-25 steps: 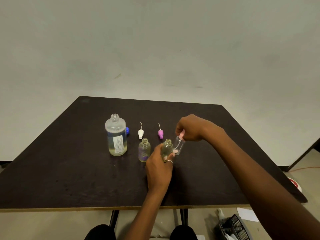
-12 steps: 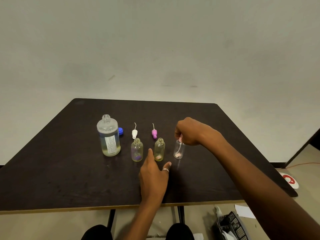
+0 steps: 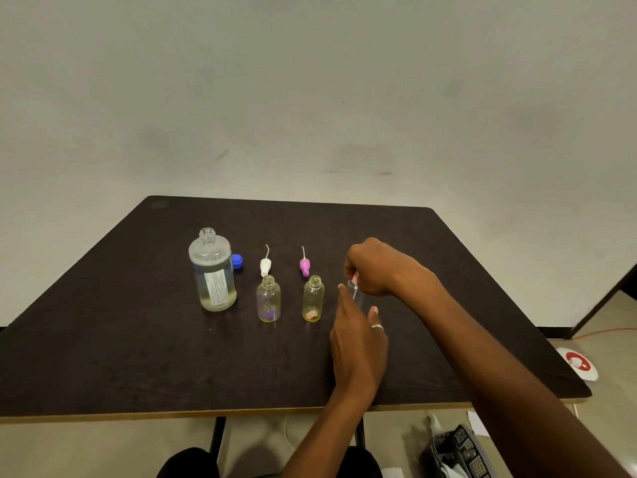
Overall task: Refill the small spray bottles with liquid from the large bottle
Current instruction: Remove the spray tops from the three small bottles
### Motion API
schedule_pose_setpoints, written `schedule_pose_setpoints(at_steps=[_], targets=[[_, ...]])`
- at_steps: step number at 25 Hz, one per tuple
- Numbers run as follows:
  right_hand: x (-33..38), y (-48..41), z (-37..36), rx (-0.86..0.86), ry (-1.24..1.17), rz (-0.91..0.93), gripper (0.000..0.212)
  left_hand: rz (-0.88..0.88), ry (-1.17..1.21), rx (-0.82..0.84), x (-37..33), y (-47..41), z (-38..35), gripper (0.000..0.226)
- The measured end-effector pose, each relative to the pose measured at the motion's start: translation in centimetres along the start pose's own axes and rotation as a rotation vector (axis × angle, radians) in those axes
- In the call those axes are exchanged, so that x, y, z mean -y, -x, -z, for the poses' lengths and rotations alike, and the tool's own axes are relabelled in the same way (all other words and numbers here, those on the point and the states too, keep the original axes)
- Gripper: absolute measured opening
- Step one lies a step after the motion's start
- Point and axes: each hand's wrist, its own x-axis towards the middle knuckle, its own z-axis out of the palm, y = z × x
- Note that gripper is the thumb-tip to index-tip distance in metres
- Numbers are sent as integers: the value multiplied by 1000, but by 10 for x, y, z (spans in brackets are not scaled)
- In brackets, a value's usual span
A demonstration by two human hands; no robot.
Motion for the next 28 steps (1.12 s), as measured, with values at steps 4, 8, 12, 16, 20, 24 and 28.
schedule_pose_setpoints(at_steps=[4,8,12,16,20,24,28], targets=[[-1,3,4,15,4,21,18,32,26,-26,13,-19,-16,64],[-6,8,8,45,-1,49,21,-15,47,-84,27,-28,-23,37],[-14,9,8,41,-41,11,22,-36,93,-104,24,-26,-22,34],[-12,6,2,-73,55,-148,35,-27,100,-117,22,-26,-20,33],[-5,4,1,-78,36,-151,33,-32,87,-130,25,-27,-20,35],[-9,7,1,-44,13,-65,12,-26,79,-135,24,-26,-21,36],[-12,9,5,41,-7,66,14,-29,57,-138,24,-28,-20,35]])
